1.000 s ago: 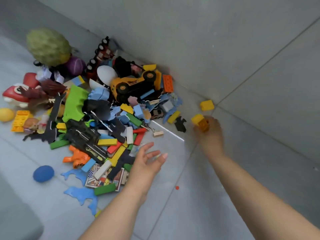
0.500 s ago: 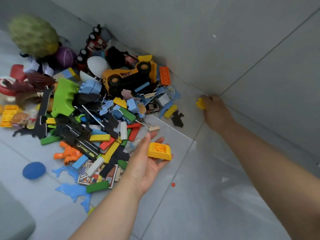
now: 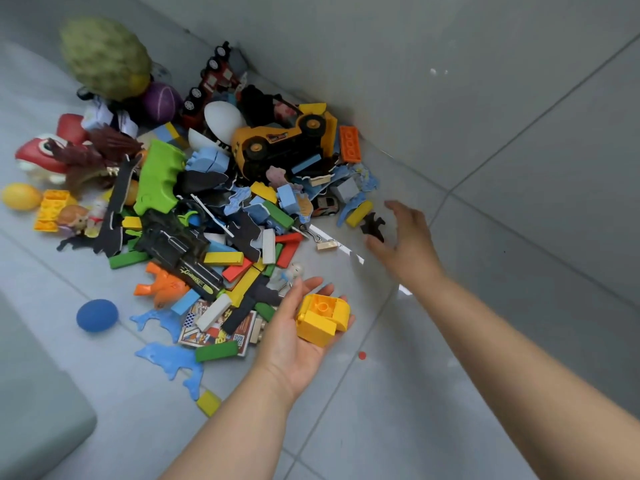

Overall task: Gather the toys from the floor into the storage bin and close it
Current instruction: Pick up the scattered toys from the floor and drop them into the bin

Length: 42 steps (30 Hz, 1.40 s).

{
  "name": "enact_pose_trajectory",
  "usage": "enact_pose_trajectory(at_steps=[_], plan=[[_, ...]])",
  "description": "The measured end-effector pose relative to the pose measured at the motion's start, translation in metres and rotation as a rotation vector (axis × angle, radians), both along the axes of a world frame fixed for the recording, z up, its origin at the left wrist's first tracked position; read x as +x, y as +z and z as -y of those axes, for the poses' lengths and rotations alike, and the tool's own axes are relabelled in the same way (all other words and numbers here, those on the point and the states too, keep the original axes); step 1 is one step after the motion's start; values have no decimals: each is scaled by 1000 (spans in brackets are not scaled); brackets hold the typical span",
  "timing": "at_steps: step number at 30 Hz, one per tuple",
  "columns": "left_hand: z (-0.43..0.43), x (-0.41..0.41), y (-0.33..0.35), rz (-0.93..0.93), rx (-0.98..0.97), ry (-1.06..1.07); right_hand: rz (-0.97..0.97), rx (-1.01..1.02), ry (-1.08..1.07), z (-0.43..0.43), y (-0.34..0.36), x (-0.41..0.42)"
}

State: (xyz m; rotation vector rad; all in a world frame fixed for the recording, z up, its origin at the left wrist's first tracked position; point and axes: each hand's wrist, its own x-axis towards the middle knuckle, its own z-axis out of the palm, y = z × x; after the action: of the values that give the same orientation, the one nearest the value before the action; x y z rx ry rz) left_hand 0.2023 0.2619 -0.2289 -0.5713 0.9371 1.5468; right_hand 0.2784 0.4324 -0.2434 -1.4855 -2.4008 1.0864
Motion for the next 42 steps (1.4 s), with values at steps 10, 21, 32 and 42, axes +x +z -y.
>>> enact_pose_trajectory(at_steps=[10,21,32,42], plan=[[28,-7,4,-38,-5,47,-23,136,34,27,-28,-25],[51,-33,1,-74,92,63,-320,-73,238,91,29,-18],[66,-39,9,-100,62,93,132,209,289,46,-28,-44],[60,-35,-2,-92,38,93,-251,-88,207,112,11,-28]])
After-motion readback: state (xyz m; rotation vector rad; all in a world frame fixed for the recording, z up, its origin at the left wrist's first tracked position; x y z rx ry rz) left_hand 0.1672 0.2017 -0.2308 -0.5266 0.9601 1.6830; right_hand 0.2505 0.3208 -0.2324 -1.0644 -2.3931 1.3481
